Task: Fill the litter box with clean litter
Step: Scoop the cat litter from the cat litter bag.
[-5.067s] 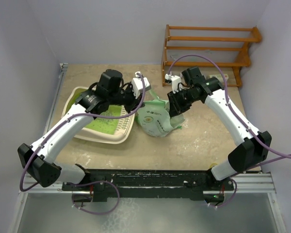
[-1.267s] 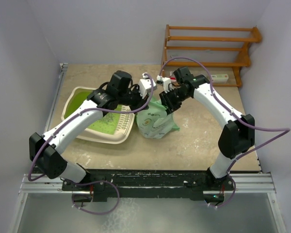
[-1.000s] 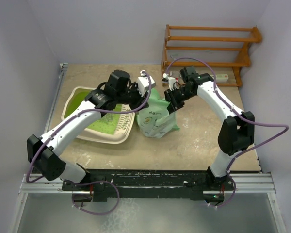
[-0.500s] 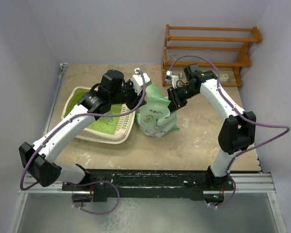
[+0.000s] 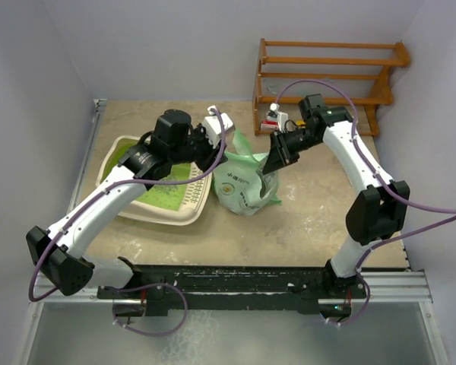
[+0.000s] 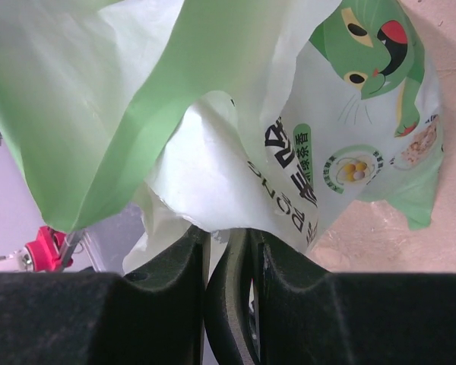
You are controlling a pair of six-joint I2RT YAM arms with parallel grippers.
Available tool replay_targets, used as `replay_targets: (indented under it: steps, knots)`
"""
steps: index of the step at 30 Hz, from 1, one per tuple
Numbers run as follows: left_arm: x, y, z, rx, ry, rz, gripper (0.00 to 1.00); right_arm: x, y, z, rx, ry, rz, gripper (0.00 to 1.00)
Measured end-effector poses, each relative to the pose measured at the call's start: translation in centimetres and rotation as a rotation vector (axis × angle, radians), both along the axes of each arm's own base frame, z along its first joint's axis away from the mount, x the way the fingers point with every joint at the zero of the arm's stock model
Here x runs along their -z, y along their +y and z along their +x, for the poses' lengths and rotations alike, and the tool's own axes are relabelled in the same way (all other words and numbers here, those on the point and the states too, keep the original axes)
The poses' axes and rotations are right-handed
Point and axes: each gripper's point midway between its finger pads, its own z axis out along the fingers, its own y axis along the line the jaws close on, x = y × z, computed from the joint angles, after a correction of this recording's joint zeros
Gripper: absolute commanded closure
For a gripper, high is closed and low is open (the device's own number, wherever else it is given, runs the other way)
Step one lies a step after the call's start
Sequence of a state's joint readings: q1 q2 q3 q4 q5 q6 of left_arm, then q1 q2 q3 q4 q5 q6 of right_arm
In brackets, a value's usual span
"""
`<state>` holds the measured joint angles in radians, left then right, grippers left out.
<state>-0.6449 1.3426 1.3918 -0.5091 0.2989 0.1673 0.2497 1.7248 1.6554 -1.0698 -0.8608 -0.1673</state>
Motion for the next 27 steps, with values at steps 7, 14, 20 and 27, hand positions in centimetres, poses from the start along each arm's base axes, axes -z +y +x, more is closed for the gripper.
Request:
replay_targets:
  steps: [7,14,20,27]
  knots:
    - [-0.2,0.2,0.1,-0.012,-0.008,0.001,0.65,-0.5,-1.2,0.2,0.039,0.041,0.038,1.0]
    - [-0.5,0.5,0.1,-0.025,-0.019,0.001,0.66,-1.4,-2.7,0.5,0.094,0.089,0.089,1.0]
    - [-0.7,0.8,0.2,-0.038,-0.026,0.004,0.66,-1.9,-2.7,0.4,0.097,0.102,0.109,1.0]
    - [-1.2,1.1,0.0,-0.044,-0.035,-0.001,0.67,-2.1,-3.4,1.0,0.128,0.121,0.127,1.0]
